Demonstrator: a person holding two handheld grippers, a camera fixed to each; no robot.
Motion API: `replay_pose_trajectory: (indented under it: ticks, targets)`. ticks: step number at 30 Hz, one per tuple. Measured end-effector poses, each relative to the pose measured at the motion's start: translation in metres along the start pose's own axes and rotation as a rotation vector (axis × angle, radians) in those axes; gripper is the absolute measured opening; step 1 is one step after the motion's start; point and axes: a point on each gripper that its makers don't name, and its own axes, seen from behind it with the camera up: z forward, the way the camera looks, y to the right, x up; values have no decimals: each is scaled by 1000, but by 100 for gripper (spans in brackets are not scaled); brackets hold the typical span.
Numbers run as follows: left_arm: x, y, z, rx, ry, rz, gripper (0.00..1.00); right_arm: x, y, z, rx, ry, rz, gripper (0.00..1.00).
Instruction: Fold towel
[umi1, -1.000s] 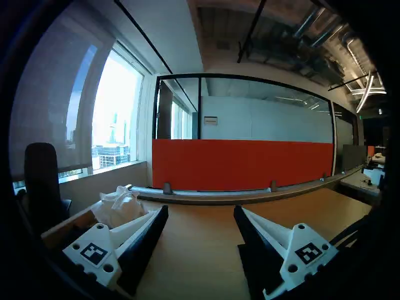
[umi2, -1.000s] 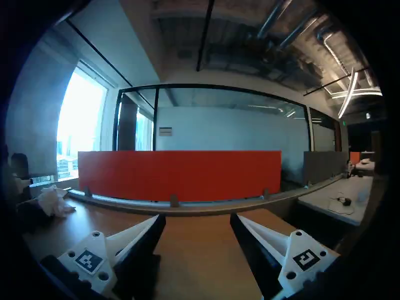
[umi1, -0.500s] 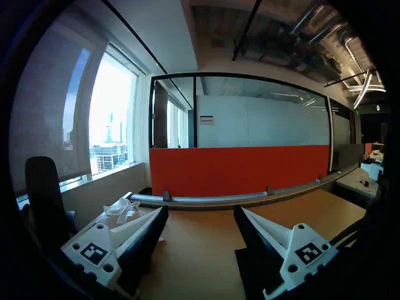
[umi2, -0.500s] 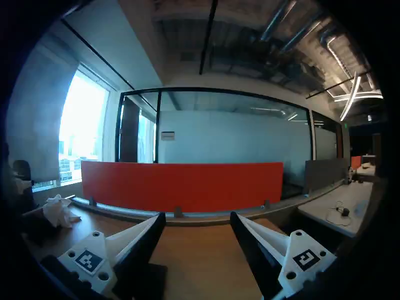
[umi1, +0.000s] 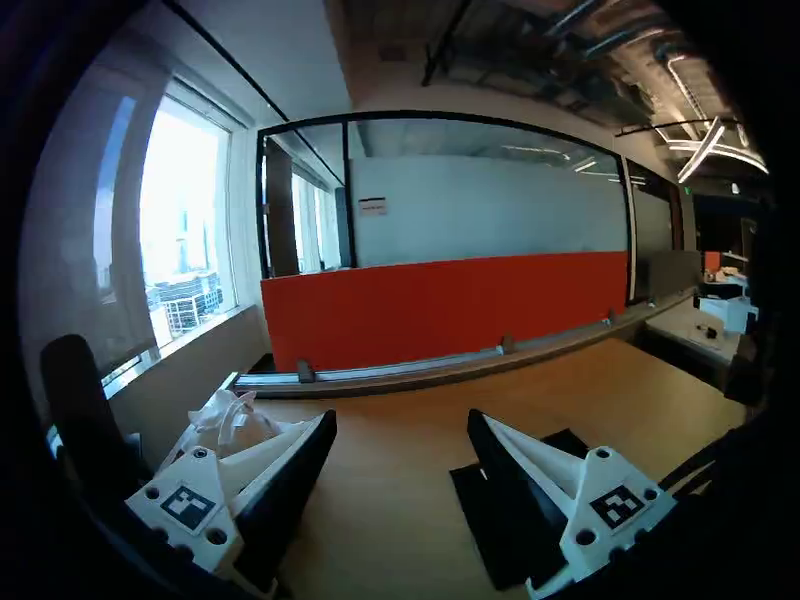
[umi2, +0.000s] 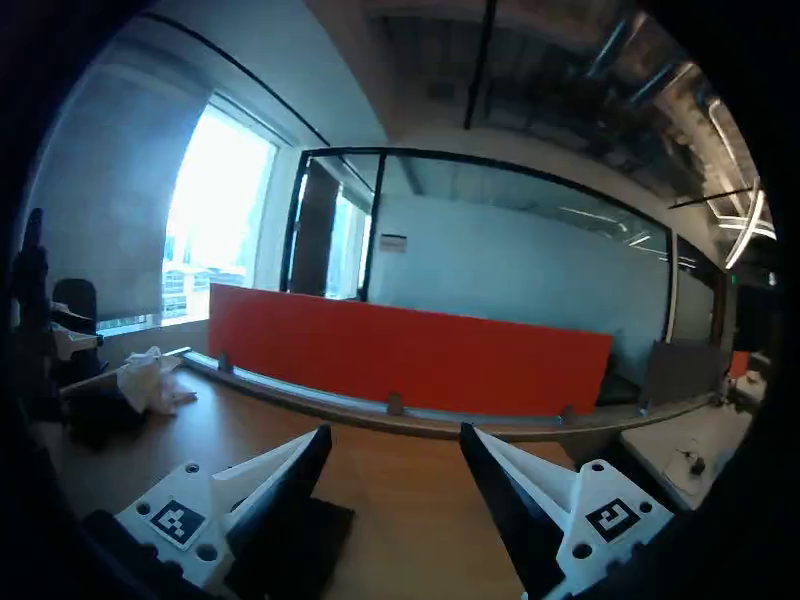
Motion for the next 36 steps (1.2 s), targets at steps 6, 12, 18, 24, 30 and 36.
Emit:
replay_pose_trajectory:
  ticks: [6,12,18,24,30,36]
  targets:
    - [-13,23,0,-103,-70,42,97,-14,-28,-1,135,-78,-49,100]
    - [-32,38,0,-162,-128,66,97,-31,-48,-4,229,-142,-69,100]
    - [-51,55,0,-227,-176,103,97,-51,-63,-7,301,-210,-106,100]
    - [-76,70,-3,-285,-231,149,97,-74,-79,-13,378,-274,-122,100]
    - [-106,81,-5,-321,-281,165,97,-103,-88,-16,413,-323,-148,100]
    - [-138,96,-4,-348,-319,149,97,-133,-97,-17,434,-359,-137,100]
